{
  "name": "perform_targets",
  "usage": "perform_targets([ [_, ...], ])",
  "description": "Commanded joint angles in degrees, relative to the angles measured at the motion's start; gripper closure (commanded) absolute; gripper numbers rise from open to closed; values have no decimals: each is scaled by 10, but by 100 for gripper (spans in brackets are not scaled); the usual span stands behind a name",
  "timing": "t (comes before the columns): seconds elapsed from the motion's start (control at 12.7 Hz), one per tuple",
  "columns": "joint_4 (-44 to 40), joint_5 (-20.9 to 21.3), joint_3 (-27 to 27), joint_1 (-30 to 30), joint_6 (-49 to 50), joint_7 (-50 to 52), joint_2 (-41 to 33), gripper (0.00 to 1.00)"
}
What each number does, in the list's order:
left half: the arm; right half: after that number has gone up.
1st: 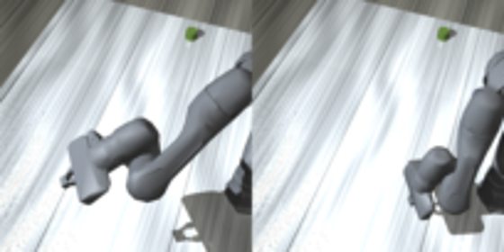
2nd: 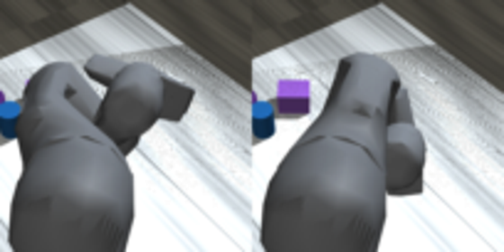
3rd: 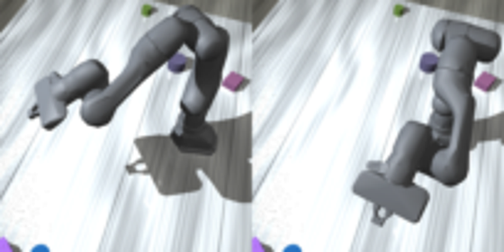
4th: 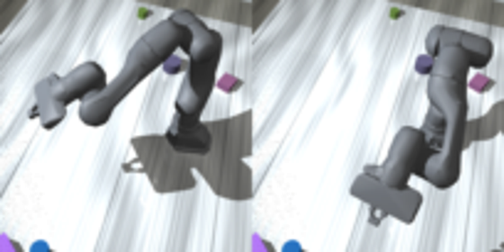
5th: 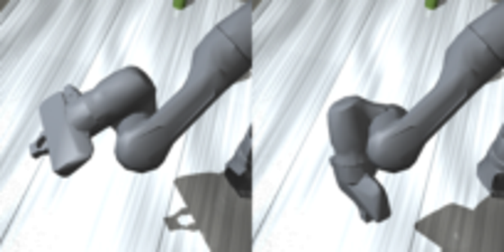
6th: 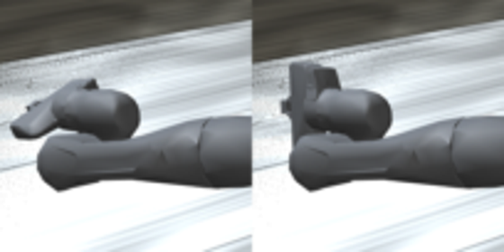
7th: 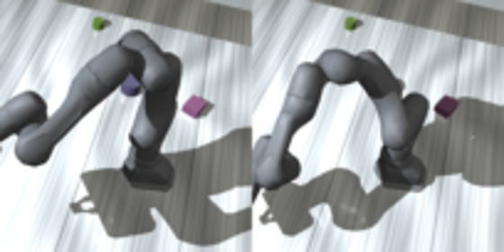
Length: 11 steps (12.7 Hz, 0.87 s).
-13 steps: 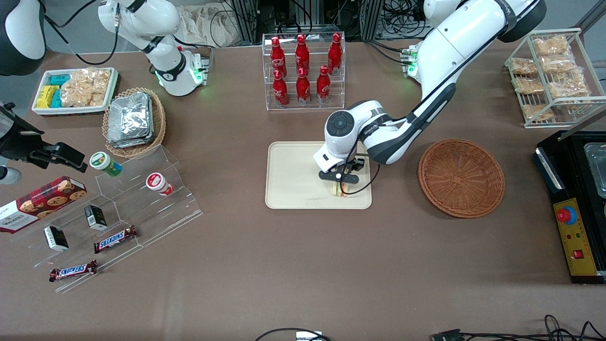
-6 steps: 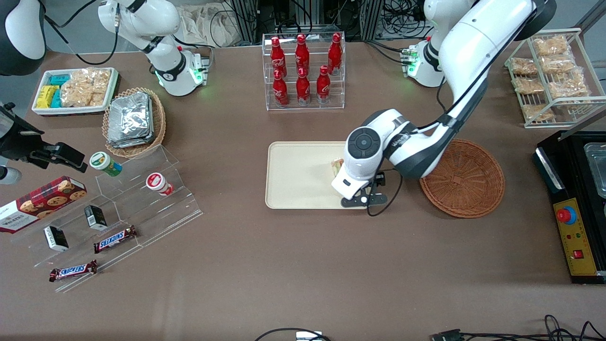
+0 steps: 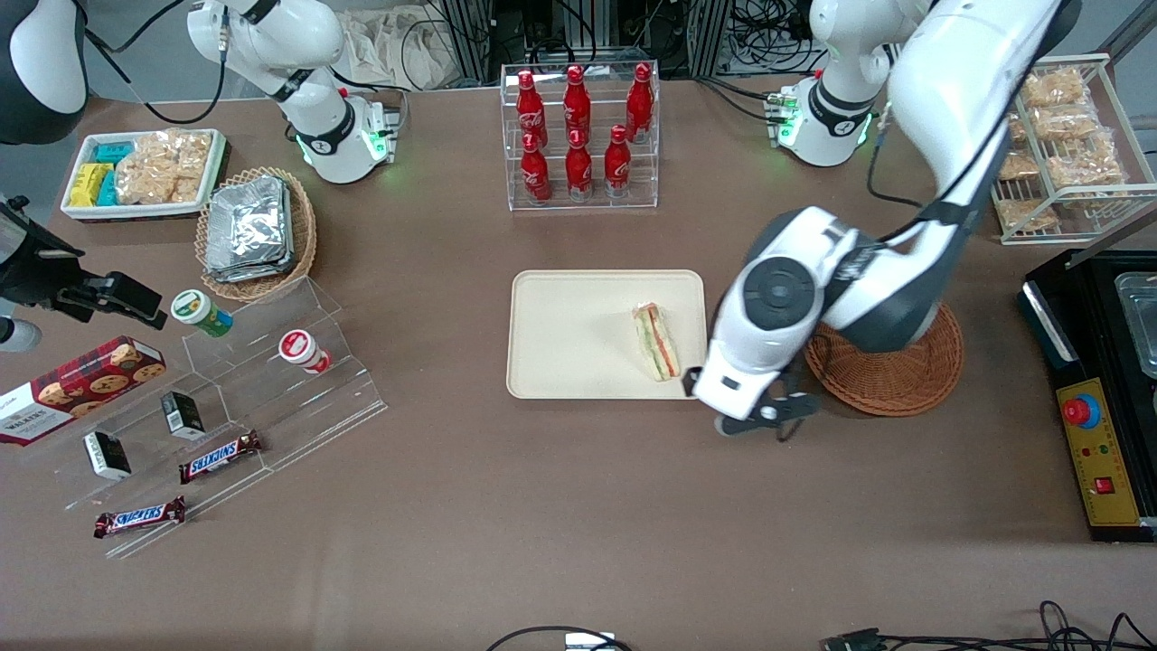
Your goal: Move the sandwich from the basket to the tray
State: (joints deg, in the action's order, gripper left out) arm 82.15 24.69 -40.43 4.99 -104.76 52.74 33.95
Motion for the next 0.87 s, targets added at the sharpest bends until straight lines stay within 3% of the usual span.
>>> perform_targets([
  [0.0,-6,-36,-4,52,31,-55,-41,0],
  [0.47,-2,-85,6,122,68,-202,-100,0],
  [0.79,43,-191,146,99,68,-357,-205,0],
])
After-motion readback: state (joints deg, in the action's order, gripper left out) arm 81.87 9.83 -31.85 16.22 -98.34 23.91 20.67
